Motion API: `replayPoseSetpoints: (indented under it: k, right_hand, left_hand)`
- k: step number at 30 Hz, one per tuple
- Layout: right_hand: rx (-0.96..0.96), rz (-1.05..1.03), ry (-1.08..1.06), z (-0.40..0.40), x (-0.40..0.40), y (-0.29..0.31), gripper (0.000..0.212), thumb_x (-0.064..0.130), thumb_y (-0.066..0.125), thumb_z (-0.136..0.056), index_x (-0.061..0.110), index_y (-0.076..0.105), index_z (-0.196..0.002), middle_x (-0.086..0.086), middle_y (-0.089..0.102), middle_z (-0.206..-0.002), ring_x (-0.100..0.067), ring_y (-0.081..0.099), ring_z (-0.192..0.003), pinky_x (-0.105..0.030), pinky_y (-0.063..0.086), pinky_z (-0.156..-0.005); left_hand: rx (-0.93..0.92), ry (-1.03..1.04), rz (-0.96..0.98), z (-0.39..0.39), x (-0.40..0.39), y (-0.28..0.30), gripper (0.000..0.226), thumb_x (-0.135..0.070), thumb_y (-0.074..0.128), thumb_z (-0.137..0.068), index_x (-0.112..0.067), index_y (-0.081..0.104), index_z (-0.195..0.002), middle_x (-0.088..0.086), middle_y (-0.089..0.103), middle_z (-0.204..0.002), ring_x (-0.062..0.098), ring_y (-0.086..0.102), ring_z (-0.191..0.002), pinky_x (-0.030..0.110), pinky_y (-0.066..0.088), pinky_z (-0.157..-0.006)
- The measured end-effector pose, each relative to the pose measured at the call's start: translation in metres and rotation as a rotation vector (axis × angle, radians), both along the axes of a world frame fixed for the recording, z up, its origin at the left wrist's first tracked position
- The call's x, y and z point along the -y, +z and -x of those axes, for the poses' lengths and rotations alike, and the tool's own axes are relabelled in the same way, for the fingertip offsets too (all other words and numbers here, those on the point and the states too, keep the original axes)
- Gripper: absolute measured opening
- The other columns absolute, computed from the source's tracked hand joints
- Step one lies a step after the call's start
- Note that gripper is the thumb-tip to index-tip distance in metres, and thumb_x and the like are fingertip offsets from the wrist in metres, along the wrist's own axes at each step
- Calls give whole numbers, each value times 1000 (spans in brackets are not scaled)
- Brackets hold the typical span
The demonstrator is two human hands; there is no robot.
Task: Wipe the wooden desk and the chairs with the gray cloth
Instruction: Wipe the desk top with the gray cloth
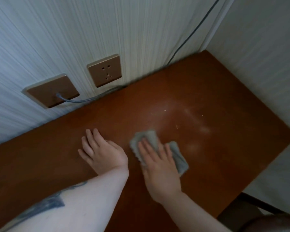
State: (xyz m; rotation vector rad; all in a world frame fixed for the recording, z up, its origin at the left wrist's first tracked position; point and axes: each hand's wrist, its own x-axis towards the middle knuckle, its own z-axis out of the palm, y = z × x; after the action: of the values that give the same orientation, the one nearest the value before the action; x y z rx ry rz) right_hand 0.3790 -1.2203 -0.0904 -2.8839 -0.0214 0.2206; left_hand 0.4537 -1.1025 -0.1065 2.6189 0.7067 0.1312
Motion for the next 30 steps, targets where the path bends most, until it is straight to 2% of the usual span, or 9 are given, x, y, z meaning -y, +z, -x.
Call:
replayPoseSetpoints:
  k: [3, 5, 9, 13, 16, 22, 24, 27, 30]
  right_hand:
    - [-9, -82, 240, -55, -7, 7, 57, 32, 26, -98, 29, 17, -154, 12, 11, -160, -18, -2, -148, -34, -18, -116]
    - [-15, -104, 206, -86, 3, 4, 56, 27, 31, -101, 31, 12, -154, 14, 5, -161, -15, -9, -147, -30, -24, -111]
    - [90, -46, -32, -72, 5, -3, 59, 26, 36, -99, 24, 18, -154, 8, 14, -160, -19, -4, -148, -37, -15, -117]
    - [29, -139, 221, -57, -16, -1, 58, 31, 24, -96, 26, 22, -153, 8, 18, -159, -18, -2, -149, -37, -13, -117]
    - [9, -106, 332, -96, -7, 3, 57, 26, 31, -99, 28, 16, -154, 10, 12, -161, -18, -4, -148, -34, -16, -116]
    - [58, 76, -456, -101, 21, -5, 65, 26, 33, -100, 19, 1, -155, 3, 0, -162, -25, -11, -148, -40, -10, -118]
    - [76, 63, -585, -74, 5, -3, 65, 28, 30, -100, 17, -1, -155, 2, -3, -162, -26, -16, -147, -42, -11, -118]
    - [94, -98, -222, -64, -30, 1, 59, 32, 17, -96, 20, 17, -154, 1, 15, -161, -23, -7, -148, -41, -15, -117]
    - [64, -111, 193, -99, -22, 2, 53, 33, 31, -100, 26, 24, -152, 7, 20, -159, -19, -2, -148, -37, -17, -116]
  left_hand:
    - [8, -135, -36, 0, 0, -1, 52, -17, 30, -91, -14, 43, -141, 3, 36, -152, 23, 21, -143, 49, 5, -117]
    - [27, -217, -52, 1, 0, -1, 53, -20, 27, -90, -16, 44, -140, 1, 37, -152, 21, 22, -144, 48, 4, -118]
    - [17, -330, -73, 2, 1, -4, 48, -21, 33, -96, -19, 42, -142, -2, 35, -153, 17, 19, -145, 46, 4, -119]
    - [-20, -329, -81, -2, -1, -7, 55, -24, 29, -90, -20, 40, -143, -1, 33, -154, 19, 20, -144, 47, 6, -118]
    - [-25, -326, -70, 0, -1, -6, 52, -20, 29, -94, -19, 36, -145, -2, 29, -156, 17, 15, -146, 47, 5, -119]
    - [-6, -301, -57, 0, 2, -4, 49, -19, 25, -97, -17, 38, -144, -1, 33, -154, 17, 17, -145, 46, 7, -119]
    - [-14, -299, -58, 0, 2, -4, 48, -18, 31, -96, -16, 40, -144, -1, 34, -154, 18, 18, -145, 46, 7, -119]
    - [-25, -301, -45, -1, 0, -6, 47, -15, 38, -96, -16, 40, -143, -1, 34, -153, 19, 20, -145, 47, 8, -119]
    - [-28, -314, -59, 0, 0, -6, 47, -19, 28, -98, -18, 37, -144, -2, 31, -155, 18, 17, -145, 46, 6, -119]
